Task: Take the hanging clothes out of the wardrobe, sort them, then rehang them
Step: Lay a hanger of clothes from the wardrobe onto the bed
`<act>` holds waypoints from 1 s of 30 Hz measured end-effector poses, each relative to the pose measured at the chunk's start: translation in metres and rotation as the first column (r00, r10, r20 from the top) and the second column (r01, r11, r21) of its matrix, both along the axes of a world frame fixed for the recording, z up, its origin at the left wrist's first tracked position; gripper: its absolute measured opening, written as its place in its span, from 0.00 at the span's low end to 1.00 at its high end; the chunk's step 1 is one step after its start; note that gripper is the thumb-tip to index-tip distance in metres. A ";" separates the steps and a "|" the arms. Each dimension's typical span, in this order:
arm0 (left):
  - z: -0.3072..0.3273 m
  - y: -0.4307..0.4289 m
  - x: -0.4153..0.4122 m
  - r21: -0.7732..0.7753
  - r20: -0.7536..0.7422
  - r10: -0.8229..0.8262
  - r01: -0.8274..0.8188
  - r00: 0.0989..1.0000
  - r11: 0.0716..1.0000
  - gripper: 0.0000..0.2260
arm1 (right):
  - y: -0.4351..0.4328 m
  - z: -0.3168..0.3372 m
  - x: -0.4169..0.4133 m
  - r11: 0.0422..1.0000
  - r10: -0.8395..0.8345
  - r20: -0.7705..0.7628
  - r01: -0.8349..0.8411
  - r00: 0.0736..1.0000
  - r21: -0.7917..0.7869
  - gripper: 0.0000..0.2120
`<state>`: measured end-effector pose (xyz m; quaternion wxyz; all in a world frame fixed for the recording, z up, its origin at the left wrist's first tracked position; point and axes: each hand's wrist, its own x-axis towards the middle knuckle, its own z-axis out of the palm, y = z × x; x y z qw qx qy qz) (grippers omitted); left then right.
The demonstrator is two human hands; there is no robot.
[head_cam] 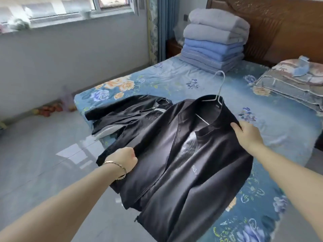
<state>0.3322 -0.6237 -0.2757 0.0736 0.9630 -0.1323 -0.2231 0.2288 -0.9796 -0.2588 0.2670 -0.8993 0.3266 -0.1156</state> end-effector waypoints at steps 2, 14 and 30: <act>-0.021 -0.030 0.005 0.003 -0.043 0.027 -0.027 0.999 1.000 0.09 | -0.030 -0.042 0.001 0.997 -0.059 -0.076 0.062 0.995 0.042 0.19; -0.118 -0.154 0.033 0.040 -0.215 0.129 -0.124 0.968 0.992 0.07 | -0.132 -0.186 0.054 0.949 -0.261 -0.276 0.298 0.925 0.101 0.18; -0.107 -0.115 0.038 0.176 -0.194 0.167 -0.133 0.967 0.975 0.11 | -0.019 -0.180 0.117 0.847 0.527 -0.616 -0.423 0.585 0.322 0.13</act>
